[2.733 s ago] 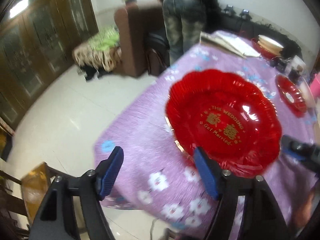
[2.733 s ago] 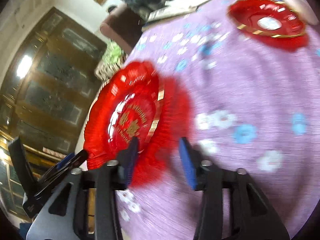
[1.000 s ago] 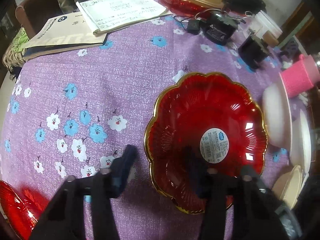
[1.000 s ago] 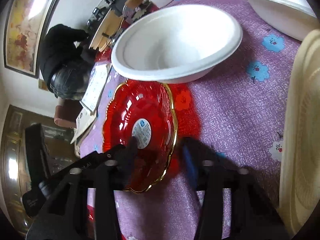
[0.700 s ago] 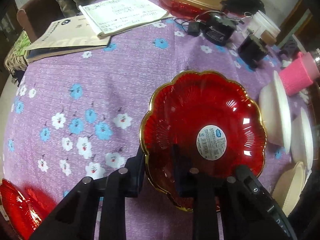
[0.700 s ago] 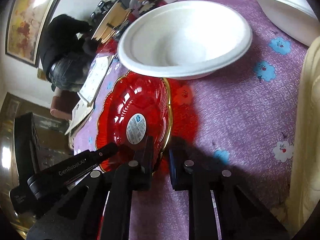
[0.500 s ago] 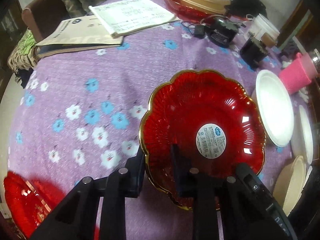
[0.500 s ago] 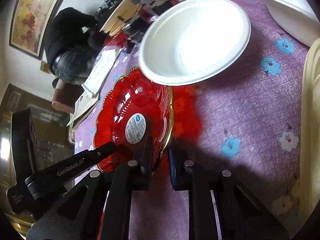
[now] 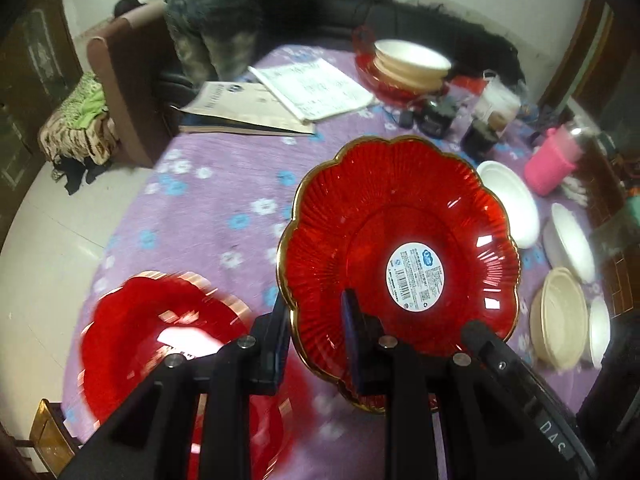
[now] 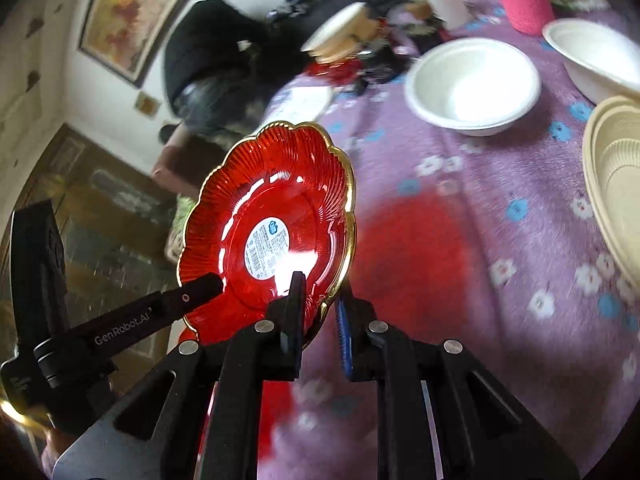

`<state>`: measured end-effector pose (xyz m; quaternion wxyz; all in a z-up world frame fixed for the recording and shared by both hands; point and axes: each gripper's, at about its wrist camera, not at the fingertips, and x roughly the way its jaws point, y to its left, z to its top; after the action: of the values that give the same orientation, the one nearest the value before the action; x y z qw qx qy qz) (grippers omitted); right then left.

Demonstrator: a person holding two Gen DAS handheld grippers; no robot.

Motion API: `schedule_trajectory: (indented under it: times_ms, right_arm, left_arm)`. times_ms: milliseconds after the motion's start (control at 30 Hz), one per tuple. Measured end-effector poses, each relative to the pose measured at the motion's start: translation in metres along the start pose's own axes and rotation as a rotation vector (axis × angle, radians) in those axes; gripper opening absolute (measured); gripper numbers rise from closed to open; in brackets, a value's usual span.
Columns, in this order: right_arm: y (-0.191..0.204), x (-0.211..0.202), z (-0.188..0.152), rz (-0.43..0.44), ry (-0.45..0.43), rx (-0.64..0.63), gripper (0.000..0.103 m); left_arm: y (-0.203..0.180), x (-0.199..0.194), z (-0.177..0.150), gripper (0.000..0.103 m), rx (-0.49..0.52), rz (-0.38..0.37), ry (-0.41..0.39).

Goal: Organize plates and bowls
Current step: 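Grip the small red plate with both tools and lift it onto the wedding plate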

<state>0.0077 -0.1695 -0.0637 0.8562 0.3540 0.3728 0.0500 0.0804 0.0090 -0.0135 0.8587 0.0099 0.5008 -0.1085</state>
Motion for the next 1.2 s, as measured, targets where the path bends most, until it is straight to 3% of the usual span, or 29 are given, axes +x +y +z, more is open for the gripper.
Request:
schedule_trajectory:
  times_ms: [300, 533, 1000, 1133, 1200]
  right_arm:
    - [0.074, -0.006, -0.067, 0.042, 0.066, -0.208, 0.015]
    - [0.119, 0.023, -0.113, -0.009, 0.114, -0.382, 0.015]
    - [0.129, 0.077, -0.133, -0.116, 0.177, -0.476, 0.016]
    - [0.134, 0.082, -0.138, -0.180, 0.159, -0.542, 0.016]
    - [0.136, 0.081, -0.137, -0.207, 0.149, -0.571, 0.024]
  left_arm:
    - [0.075, -0.041, -0.064, 0.023, -0.078, 0.044, -0.031]
    - [0.110, -0.040, -0.088, 0.024, -0.110, 0.110, -0.050]
    - [0.151, 0.004, -0.103, 0.024, -0.195, 0.072, 0.059]
    - [0.157, -0.005, -0.105, 0.025, -0.201, 0.096, 0.020]
    - [0.159, -0.014, -0.104, 0.028, -0.194, 0.149, -0.018]
